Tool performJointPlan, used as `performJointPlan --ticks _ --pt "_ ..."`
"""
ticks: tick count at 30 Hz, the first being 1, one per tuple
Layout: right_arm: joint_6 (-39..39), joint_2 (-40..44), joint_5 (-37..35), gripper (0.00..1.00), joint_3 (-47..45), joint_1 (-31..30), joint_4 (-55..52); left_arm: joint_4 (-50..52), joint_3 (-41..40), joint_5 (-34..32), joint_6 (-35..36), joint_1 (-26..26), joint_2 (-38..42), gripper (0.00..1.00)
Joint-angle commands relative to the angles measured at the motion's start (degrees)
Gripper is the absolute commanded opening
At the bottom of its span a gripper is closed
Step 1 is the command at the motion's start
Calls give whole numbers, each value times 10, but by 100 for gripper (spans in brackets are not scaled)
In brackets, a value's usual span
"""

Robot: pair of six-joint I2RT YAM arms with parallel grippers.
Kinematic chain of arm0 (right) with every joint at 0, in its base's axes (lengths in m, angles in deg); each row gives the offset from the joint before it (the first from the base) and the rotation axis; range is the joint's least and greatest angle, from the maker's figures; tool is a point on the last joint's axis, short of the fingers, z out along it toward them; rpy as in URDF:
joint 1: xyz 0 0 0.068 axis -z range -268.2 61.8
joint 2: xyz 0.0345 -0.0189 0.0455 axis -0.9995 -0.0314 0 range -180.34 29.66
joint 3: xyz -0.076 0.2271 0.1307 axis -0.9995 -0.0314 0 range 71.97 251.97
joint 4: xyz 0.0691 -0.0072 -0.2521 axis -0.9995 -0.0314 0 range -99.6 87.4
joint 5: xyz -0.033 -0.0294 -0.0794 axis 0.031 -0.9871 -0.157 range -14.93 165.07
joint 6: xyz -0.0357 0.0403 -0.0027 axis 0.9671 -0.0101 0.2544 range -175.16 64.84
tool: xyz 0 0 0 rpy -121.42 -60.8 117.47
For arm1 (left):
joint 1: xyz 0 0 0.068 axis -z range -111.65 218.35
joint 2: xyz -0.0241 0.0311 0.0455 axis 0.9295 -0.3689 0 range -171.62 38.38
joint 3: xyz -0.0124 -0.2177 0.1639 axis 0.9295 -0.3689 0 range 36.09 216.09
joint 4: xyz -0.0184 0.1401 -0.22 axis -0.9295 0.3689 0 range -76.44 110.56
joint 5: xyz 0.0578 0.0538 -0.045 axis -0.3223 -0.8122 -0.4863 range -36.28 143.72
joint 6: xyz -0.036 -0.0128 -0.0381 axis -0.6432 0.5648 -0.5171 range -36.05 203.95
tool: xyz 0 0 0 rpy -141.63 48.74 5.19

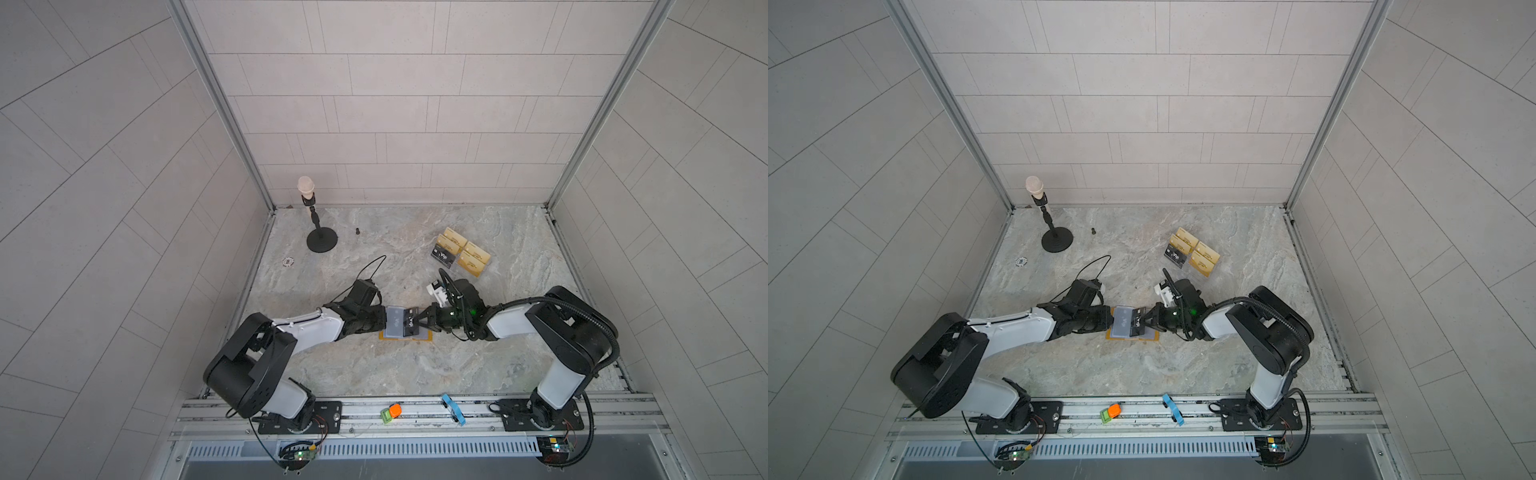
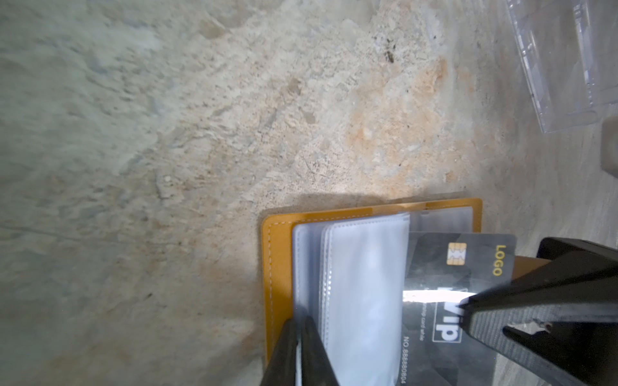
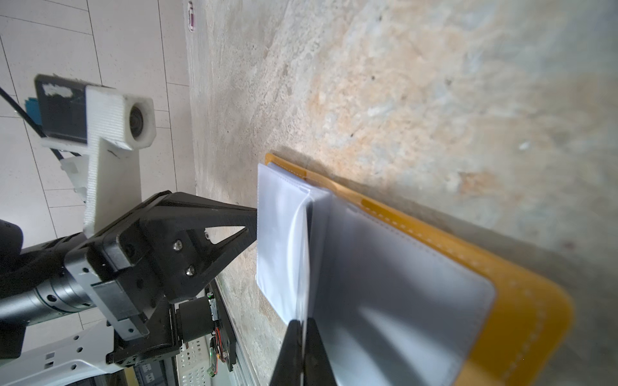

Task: Insert credit cards into a card holder
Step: Insert the credit card into the card slot.

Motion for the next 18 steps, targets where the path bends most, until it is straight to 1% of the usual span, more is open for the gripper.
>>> performJointPlan --ticks 1,6,11,18 --pt "13 -6 3 0 6 4 -16 36 2 -6 9 1 -4 11" --pt "-23 -27 5 0 -13 4 47 37 2 -6 9 2 -5 11" --pt "-43 -40 2 0 -20 4 82 43 3 -8 12 1 0 11" --pt "-60 -35 -11 0 -48 4 104 46 6 -8 13 1 0 11"
